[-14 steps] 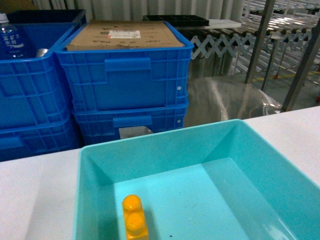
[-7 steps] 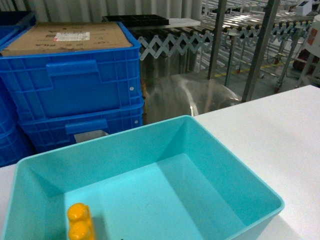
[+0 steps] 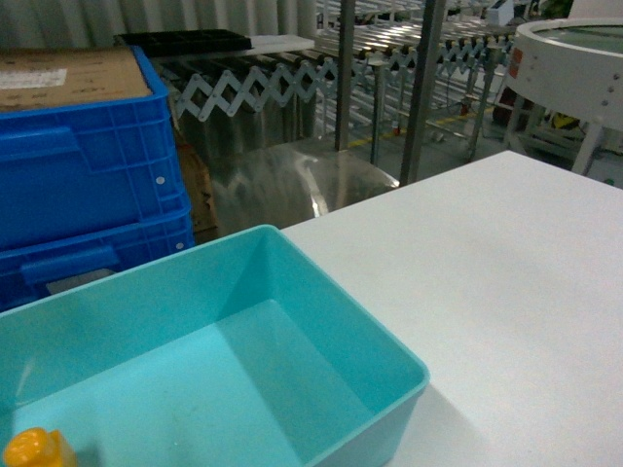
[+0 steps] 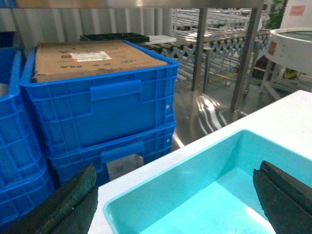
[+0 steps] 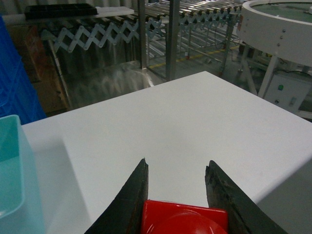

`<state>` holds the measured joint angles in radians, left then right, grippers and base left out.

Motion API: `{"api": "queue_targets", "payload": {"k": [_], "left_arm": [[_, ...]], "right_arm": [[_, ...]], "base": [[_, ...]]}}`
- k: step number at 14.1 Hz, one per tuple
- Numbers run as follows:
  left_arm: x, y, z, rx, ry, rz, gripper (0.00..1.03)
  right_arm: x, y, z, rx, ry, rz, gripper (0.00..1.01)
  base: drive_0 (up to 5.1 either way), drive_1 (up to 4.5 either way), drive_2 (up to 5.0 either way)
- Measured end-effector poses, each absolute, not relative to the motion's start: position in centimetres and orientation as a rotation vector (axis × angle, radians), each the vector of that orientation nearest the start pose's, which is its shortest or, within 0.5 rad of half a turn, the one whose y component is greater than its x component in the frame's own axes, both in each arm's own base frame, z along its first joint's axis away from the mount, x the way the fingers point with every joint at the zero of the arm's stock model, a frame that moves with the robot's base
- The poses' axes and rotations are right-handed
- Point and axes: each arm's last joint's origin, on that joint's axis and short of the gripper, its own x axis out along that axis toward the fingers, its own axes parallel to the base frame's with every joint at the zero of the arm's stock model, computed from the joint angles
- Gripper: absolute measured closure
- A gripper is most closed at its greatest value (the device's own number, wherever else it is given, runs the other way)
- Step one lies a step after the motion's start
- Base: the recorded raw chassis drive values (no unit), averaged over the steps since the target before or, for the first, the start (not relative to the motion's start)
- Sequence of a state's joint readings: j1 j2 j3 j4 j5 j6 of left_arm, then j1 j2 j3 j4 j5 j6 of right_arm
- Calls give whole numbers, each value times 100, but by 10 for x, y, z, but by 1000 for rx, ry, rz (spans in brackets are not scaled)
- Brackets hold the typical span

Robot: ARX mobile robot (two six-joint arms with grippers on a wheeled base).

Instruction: Pick red block from blue box to shelf

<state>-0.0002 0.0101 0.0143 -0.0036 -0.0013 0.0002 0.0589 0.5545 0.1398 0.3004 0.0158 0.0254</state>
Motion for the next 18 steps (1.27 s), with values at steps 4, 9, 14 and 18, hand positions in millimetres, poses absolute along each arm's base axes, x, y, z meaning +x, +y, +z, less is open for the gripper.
{"api": "queue_targets", "payload": {"k": [4,9,14,18], "left_arm": [[97,0,167,0,0,1,5],[97,0,167,0,-1,1,5],[97,0,167,0,0,1,5],[97,0,167,0,-1,1,5]], "right_arm": [[140,8,188,21,115,42,72],[140,8,188,21,115,42,72],[140,8,188,21,115,42,72],[140,8,188,21,115,42,72]], "base": [[-152,-152,-152],[-163,-163,-163],[-163,-163,-163],[-163,-163,-163]]}}
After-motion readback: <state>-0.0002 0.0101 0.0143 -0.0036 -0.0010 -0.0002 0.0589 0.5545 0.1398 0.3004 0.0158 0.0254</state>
